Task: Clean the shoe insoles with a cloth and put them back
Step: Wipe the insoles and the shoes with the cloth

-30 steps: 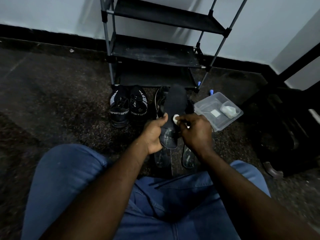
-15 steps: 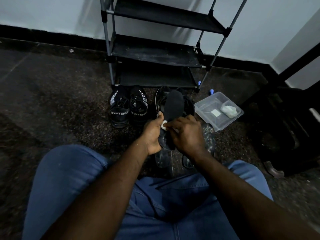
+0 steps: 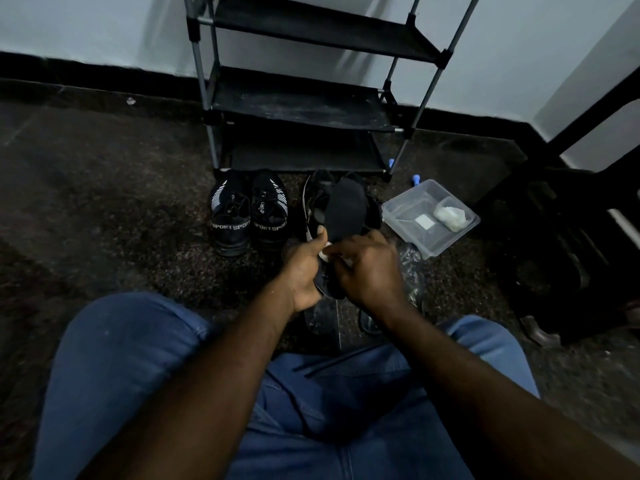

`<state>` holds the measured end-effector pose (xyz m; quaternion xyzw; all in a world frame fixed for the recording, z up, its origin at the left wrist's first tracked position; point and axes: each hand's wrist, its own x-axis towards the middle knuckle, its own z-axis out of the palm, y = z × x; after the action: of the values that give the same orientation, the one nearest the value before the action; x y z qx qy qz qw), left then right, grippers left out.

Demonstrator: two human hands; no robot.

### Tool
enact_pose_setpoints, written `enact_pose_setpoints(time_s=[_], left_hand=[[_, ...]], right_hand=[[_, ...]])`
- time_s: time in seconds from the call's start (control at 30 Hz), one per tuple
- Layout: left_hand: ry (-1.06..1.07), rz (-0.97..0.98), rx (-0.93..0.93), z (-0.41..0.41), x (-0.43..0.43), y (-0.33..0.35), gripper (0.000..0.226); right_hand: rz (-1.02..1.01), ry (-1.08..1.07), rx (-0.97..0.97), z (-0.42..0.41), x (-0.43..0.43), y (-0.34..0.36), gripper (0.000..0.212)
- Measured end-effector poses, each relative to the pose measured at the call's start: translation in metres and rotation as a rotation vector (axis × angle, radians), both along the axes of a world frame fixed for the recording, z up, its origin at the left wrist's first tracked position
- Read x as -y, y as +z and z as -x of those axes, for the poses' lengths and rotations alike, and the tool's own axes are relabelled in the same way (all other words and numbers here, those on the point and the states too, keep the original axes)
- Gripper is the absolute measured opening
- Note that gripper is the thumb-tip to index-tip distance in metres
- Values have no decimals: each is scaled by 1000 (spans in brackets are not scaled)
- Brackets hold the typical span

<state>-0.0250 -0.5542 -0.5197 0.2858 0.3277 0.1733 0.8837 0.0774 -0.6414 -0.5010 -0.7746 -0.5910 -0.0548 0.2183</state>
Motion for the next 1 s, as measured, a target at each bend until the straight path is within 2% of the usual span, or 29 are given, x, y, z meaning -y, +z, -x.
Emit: enact_pose_setpoints(time_s=[0.07,0.13,0.3,0.4,0.57,0.77,0.93,1.0], left_hand=[[19,18,-2,1,-1,0,62],[38,22,7,4,-2,1,70],[99,34,18,2,-1,-2,57],[139,52,44,2,-8,-4,61],[141,56,67,2,-5,1,61],[126,59,52,2,-1,4,63],[37,1,-12,1,3,1,69],[18,-6,-1,1,3,1,73]], right_hand=[[-33,-17,-89,7,-5,-3,20],[-38,-11,-92,10,-6,-5,22],[22,25,162,3,5,4,22],[36,4,201,-9,9,6,18],[4,-90,46,-14,15,0,35],[-73,-149,-115,1,10,-15,18],[-124,-159,-202,14,-6,-2,32],[-112,-139,-231,17,-9,0,26]])
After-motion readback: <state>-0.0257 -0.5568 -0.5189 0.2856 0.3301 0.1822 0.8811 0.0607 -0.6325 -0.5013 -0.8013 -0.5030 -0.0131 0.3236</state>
